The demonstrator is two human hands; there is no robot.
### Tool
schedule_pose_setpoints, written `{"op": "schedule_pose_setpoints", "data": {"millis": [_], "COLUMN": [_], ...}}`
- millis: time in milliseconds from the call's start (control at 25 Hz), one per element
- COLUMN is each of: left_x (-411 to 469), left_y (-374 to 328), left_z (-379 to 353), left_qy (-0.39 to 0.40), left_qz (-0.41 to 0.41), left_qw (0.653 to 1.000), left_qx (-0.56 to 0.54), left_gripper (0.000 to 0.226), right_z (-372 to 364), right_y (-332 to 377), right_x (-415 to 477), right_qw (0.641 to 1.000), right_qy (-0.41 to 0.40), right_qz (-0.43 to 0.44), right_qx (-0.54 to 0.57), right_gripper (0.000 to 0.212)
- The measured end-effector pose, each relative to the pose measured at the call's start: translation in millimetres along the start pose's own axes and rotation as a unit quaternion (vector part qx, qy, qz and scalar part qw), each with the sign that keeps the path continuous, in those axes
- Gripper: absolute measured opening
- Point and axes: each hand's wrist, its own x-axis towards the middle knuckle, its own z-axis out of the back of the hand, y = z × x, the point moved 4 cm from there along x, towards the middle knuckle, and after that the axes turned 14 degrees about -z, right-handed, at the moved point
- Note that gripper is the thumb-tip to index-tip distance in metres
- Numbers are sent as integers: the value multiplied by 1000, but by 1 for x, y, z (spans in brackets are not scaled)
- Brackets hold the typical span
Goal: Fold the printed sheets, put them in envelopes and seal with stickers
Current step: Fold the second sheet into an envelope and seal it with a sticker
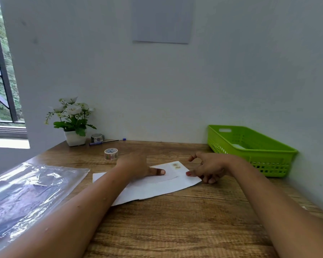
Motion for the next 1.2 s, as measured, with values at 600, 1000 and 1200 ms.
{"op": "schedule_pose_setpoints", "data": {"millis": [600, 1000, 1200], "left_x": [-6, -9, -22], "left_y": [4, -12, -47], "left_z": [24, -5, -7], "left_qy": [-273, -278, -217], "left_qz": [-7, 63, 30], "left_qw": [884, 731, 754], "left_qx": [-379, -620, -620], "left_gripper": [33, 21, 30], "right_z": [-28, -32, -28], "right_y": [29, 27, 14], "right_x": [-29, 5, 20], "right_qw": [997, 965, 919], "right_qy": [68, -25, -136], "right_qz": [9, 77, 75], "right_qx": [25, 248, 364], "right_gripper": [52, 37, 22]}}
